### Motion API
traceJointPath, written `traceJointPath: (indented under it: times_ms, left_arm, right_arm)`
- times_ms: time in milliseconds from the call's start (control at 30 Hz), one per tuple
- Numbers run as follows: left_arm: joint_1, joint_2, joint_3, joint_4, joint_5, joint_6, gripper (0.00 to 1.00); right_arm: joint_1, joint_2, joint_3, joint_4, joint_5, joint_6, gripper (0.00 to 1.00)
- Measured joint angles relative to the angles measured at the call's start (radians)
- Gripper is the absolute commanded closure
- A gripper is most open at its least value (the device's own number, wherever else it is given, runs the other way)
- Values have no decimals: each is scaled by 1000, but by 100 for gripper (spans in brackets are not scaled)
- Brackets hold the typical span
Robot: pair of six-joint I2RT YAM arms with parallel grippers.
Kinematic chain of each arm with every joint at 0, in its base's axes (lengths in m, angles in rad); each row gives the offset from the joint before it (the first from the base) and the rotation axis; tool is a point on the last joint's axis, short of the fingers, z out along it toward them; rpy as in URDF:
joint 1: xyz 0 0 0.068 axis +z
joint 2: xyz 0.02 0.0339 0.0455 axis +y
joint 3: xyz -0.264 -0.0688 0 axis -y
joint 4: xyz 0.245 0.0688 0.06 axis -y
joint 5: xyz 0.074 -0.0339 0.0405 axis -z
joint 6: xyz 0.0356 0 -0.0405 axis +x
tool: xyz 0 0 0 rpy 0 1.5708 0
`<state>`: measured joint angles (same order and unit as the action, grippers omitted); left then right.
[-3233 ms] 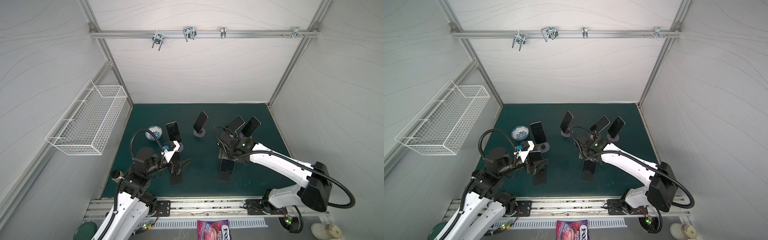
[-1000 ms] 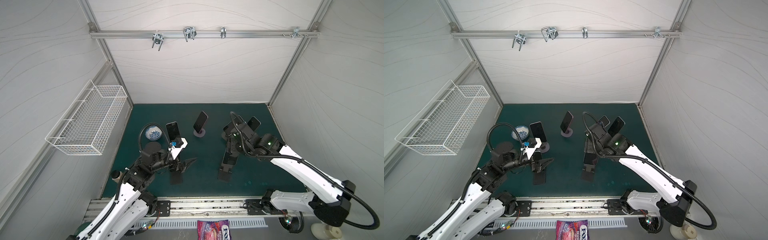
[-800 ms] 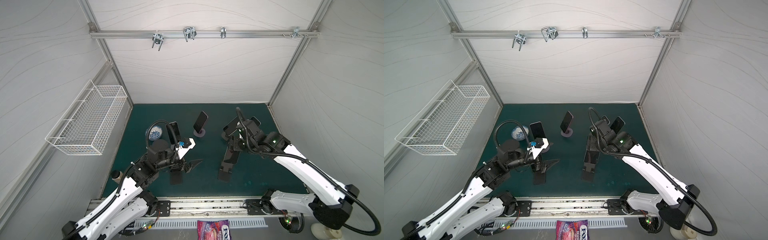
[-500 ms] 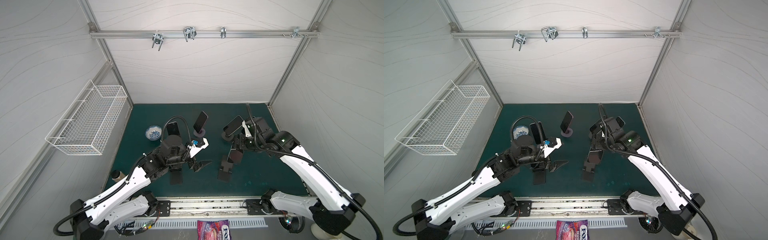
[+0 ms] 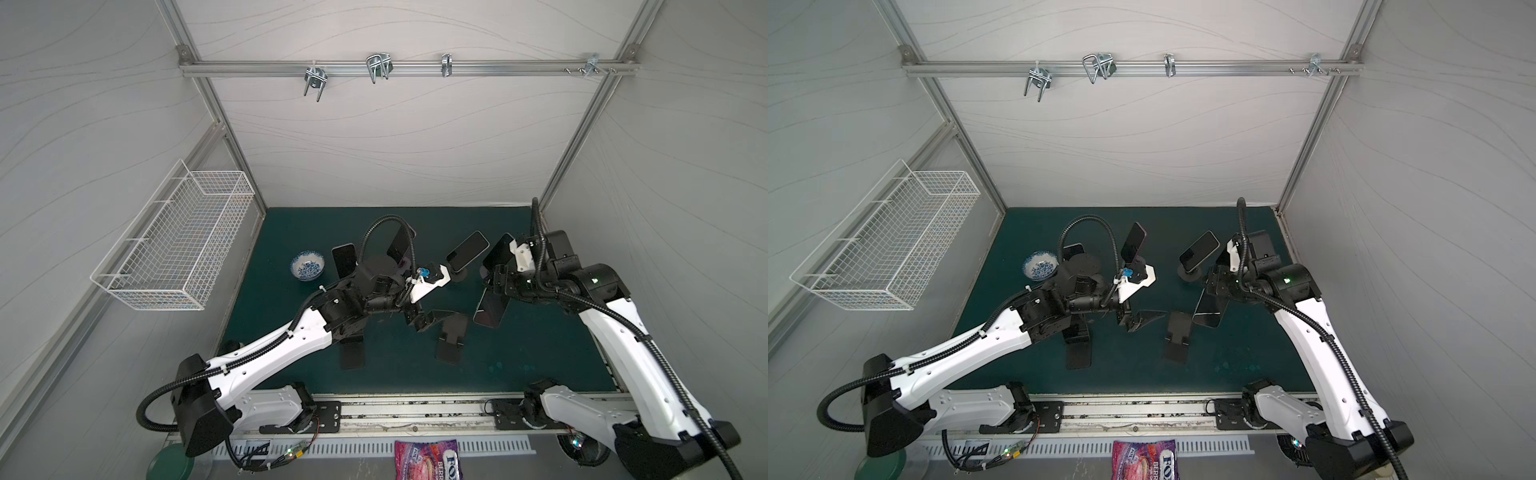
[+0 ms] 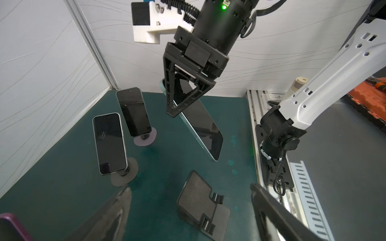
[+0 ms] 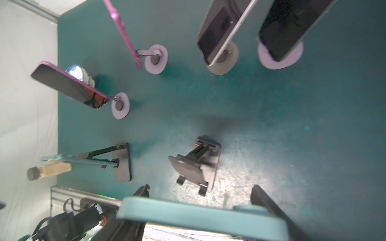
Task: Remove the phone from the phone stand
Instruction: Place the phone to the middle-right of the table.
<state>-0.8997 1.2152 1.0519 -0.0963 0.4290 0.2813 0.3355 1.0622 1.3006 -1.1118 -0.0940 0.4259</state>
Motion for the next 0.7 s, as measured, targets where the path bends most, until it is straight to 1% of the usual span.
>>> traceJointPath:
  times_ms: [67, 200, 333, 567, 700]
  left_arm:
    - [-22, 34, 32, -5, -4, 0, 9]
    - [-75, 94, 93, -19, -43, 0, 9]
    - [-118, 130, 119, -19, -87, -7, 9]
    - [-143, 144, 118, -17, -106, -53, 10]
    - [-148, 144, 118, -12, -116, -75, 10]
  right_arm:
    - [-21, -5, 0, -9, 15, -35, 36]
    - [-32, -16, -9, -29, 64, -85, 37]
    - [-54, -24, -27, -47, 87, -112, 40]
    - [-97, -38, -36, -91, 95, -134, 40]
    - [-145, -46, -41, -113, 92, -138, 41]
